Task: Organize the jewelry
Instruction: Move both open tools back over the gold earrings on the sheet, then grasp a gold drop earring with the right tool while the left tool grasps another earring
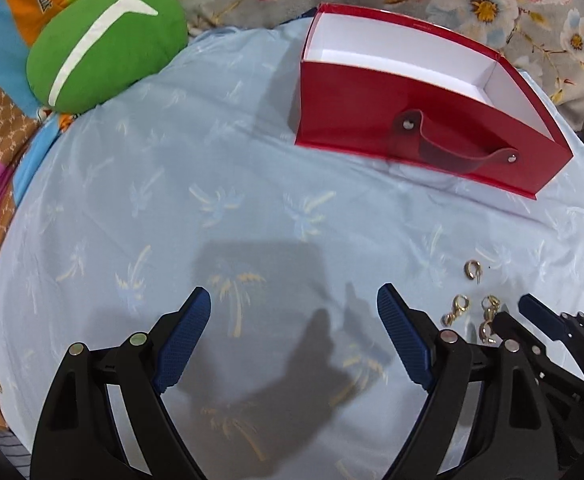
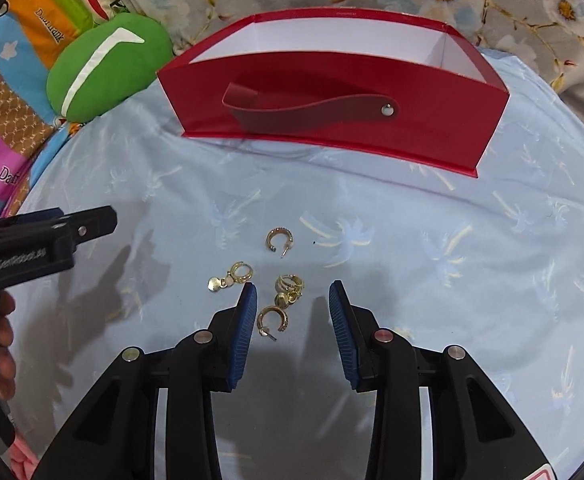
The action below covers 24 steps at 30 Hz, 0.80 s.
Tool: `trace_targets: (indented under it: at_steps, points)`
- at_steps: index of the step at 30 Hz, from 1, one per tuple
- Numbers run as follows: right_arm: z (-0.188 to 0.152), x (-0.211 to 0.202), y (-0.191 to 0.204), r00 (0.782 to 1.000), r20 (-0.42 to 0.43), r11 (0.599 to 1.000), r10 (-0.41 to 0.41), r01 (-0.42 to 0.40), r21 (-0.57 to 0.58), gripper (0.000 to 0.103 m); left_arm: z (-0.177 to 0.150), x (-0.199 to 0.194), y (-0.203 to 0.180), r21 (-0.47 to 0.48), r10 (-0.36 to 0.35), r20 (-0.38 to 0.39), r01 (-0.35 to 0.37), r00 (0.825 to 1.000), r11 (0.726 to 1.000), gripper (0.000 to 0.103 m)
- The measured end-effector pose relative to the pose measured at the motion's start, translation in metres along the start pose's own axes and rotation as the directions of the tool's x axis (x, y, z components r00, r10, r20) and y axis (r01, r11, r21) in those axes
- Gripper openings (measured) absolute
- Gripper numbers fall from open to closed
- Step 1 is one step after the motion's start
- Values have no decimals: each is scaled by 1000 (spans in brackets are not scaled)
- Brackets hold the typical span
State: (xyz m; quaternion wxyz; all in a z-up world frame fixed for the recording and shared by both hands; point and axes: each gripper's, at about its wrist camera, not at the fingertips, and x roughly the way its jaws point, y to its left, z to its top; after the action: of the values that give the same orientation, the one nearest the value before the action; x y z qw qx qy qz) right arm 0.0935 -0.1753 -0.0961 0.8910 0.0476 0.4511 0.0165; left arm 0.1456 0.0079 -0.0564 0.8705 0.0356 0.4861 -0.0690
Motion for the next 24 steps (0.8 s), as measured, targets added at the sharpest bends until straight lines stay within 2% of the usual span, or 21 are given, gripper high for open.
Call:
trace_targets:
  at_steps: [5,9,10,20,24]
  points:
    - [1,8,-2,1000,-19,1000,-8,8,4,18,-7,0,-10,37,-21,-7,21,1000,999,83]
    - [0,11,-4,1000,-20,1000,-8,9,11,8,-9,3,-22,71,-50,-13,51,999,996,83]
    - [0,10,-4,1000,-20,1000,-9,9,11,1,-10,3,-26,79,-56,-16,57,998,995,83]
    - [-1,-8,-28,1000,3,997,-25,25,70,0,-13,15,-65,154,-106,-47,112,993,982,83]
    - [0,-10,-28,1000,-8,998,7,-6,56,1,-15,24,-77,169,-118,-72,128,990,977,83]
